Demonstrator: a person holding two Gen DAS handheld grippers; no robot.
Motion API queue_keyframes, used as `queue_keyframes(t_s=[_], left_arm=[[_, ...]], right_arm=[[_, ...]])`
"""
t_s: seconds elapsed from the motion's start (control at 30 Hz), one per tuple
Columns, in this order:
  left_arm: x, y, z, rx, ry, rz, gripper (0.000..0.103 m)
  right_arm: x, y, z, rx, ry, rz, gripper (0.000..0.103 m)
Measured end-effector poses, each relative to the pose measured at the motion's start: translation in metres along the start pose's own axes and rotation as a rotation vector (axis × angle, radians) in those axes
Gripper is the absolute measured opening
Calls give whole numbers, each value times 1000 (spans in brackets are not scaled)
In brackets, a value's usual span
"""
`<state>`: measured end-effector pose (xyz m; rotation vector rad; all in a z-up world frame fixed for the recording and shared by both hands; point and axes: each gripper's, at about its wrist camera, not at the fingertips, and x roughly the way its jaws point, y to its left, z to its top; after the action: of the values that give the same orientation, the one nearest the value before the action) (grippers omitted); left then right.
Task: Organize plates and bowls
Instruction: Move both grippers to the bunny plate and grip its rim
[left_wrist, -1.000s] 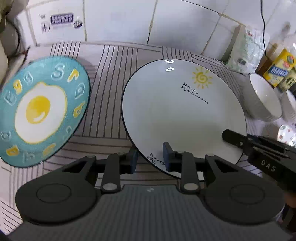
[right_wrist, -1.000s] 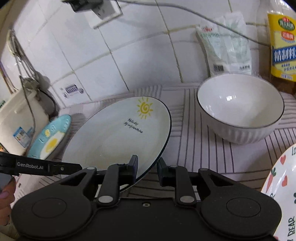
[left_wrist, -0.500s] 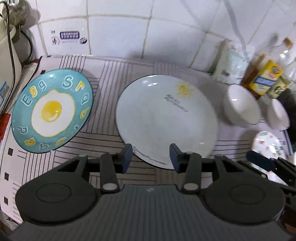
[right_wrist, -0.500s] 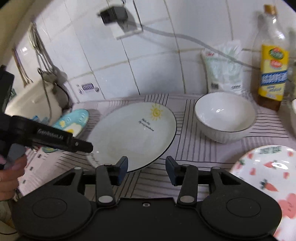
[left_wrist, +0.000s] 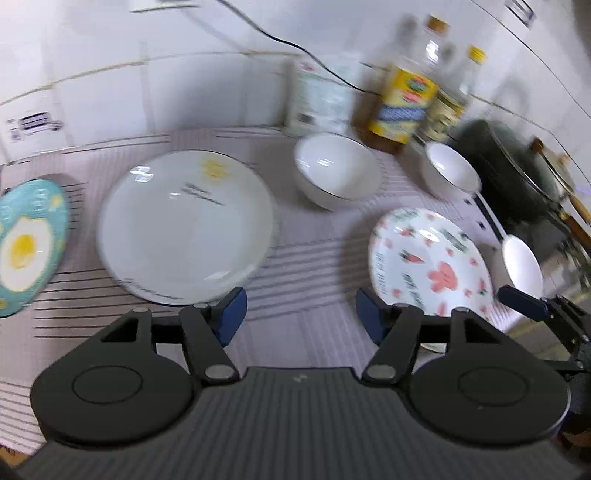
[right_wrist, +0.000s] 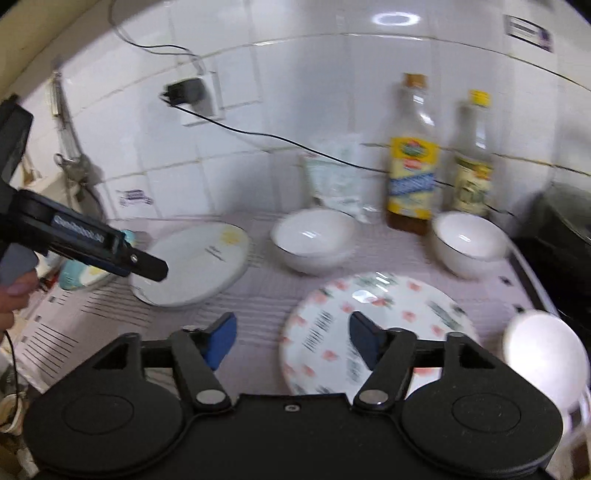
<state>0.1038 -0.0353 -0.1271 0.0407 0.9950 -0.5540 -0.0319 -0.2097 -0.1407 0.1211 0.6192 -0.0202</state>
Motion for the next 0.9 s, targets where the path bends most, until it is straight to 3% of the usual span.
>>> queue_keyframes(t_s=[0.2,0.3,0.53,0.63,0.73,0.9], left_arm=[[31,-28,-8,31,34,-68,72],[53,-39,-12,49,65,-23,72],[87,-65,-13,88,107,-55,72],[106,-72,-12,109,150,-57,67],[113,-75,-13,110,158,-57,60],[123,-73,-9,94,195,-62,35]], right_arm=[[-9,-30,-35,42,-46,-106,76],[-6,-43,-46,75,-52,-158,76],[8,-76,-68,205,5,-201,76],[13,-86,-76,258,15,-190,74],[22,-93,-78,290,49,-157,61],[30,-99,-76,299,43,-144,51]])
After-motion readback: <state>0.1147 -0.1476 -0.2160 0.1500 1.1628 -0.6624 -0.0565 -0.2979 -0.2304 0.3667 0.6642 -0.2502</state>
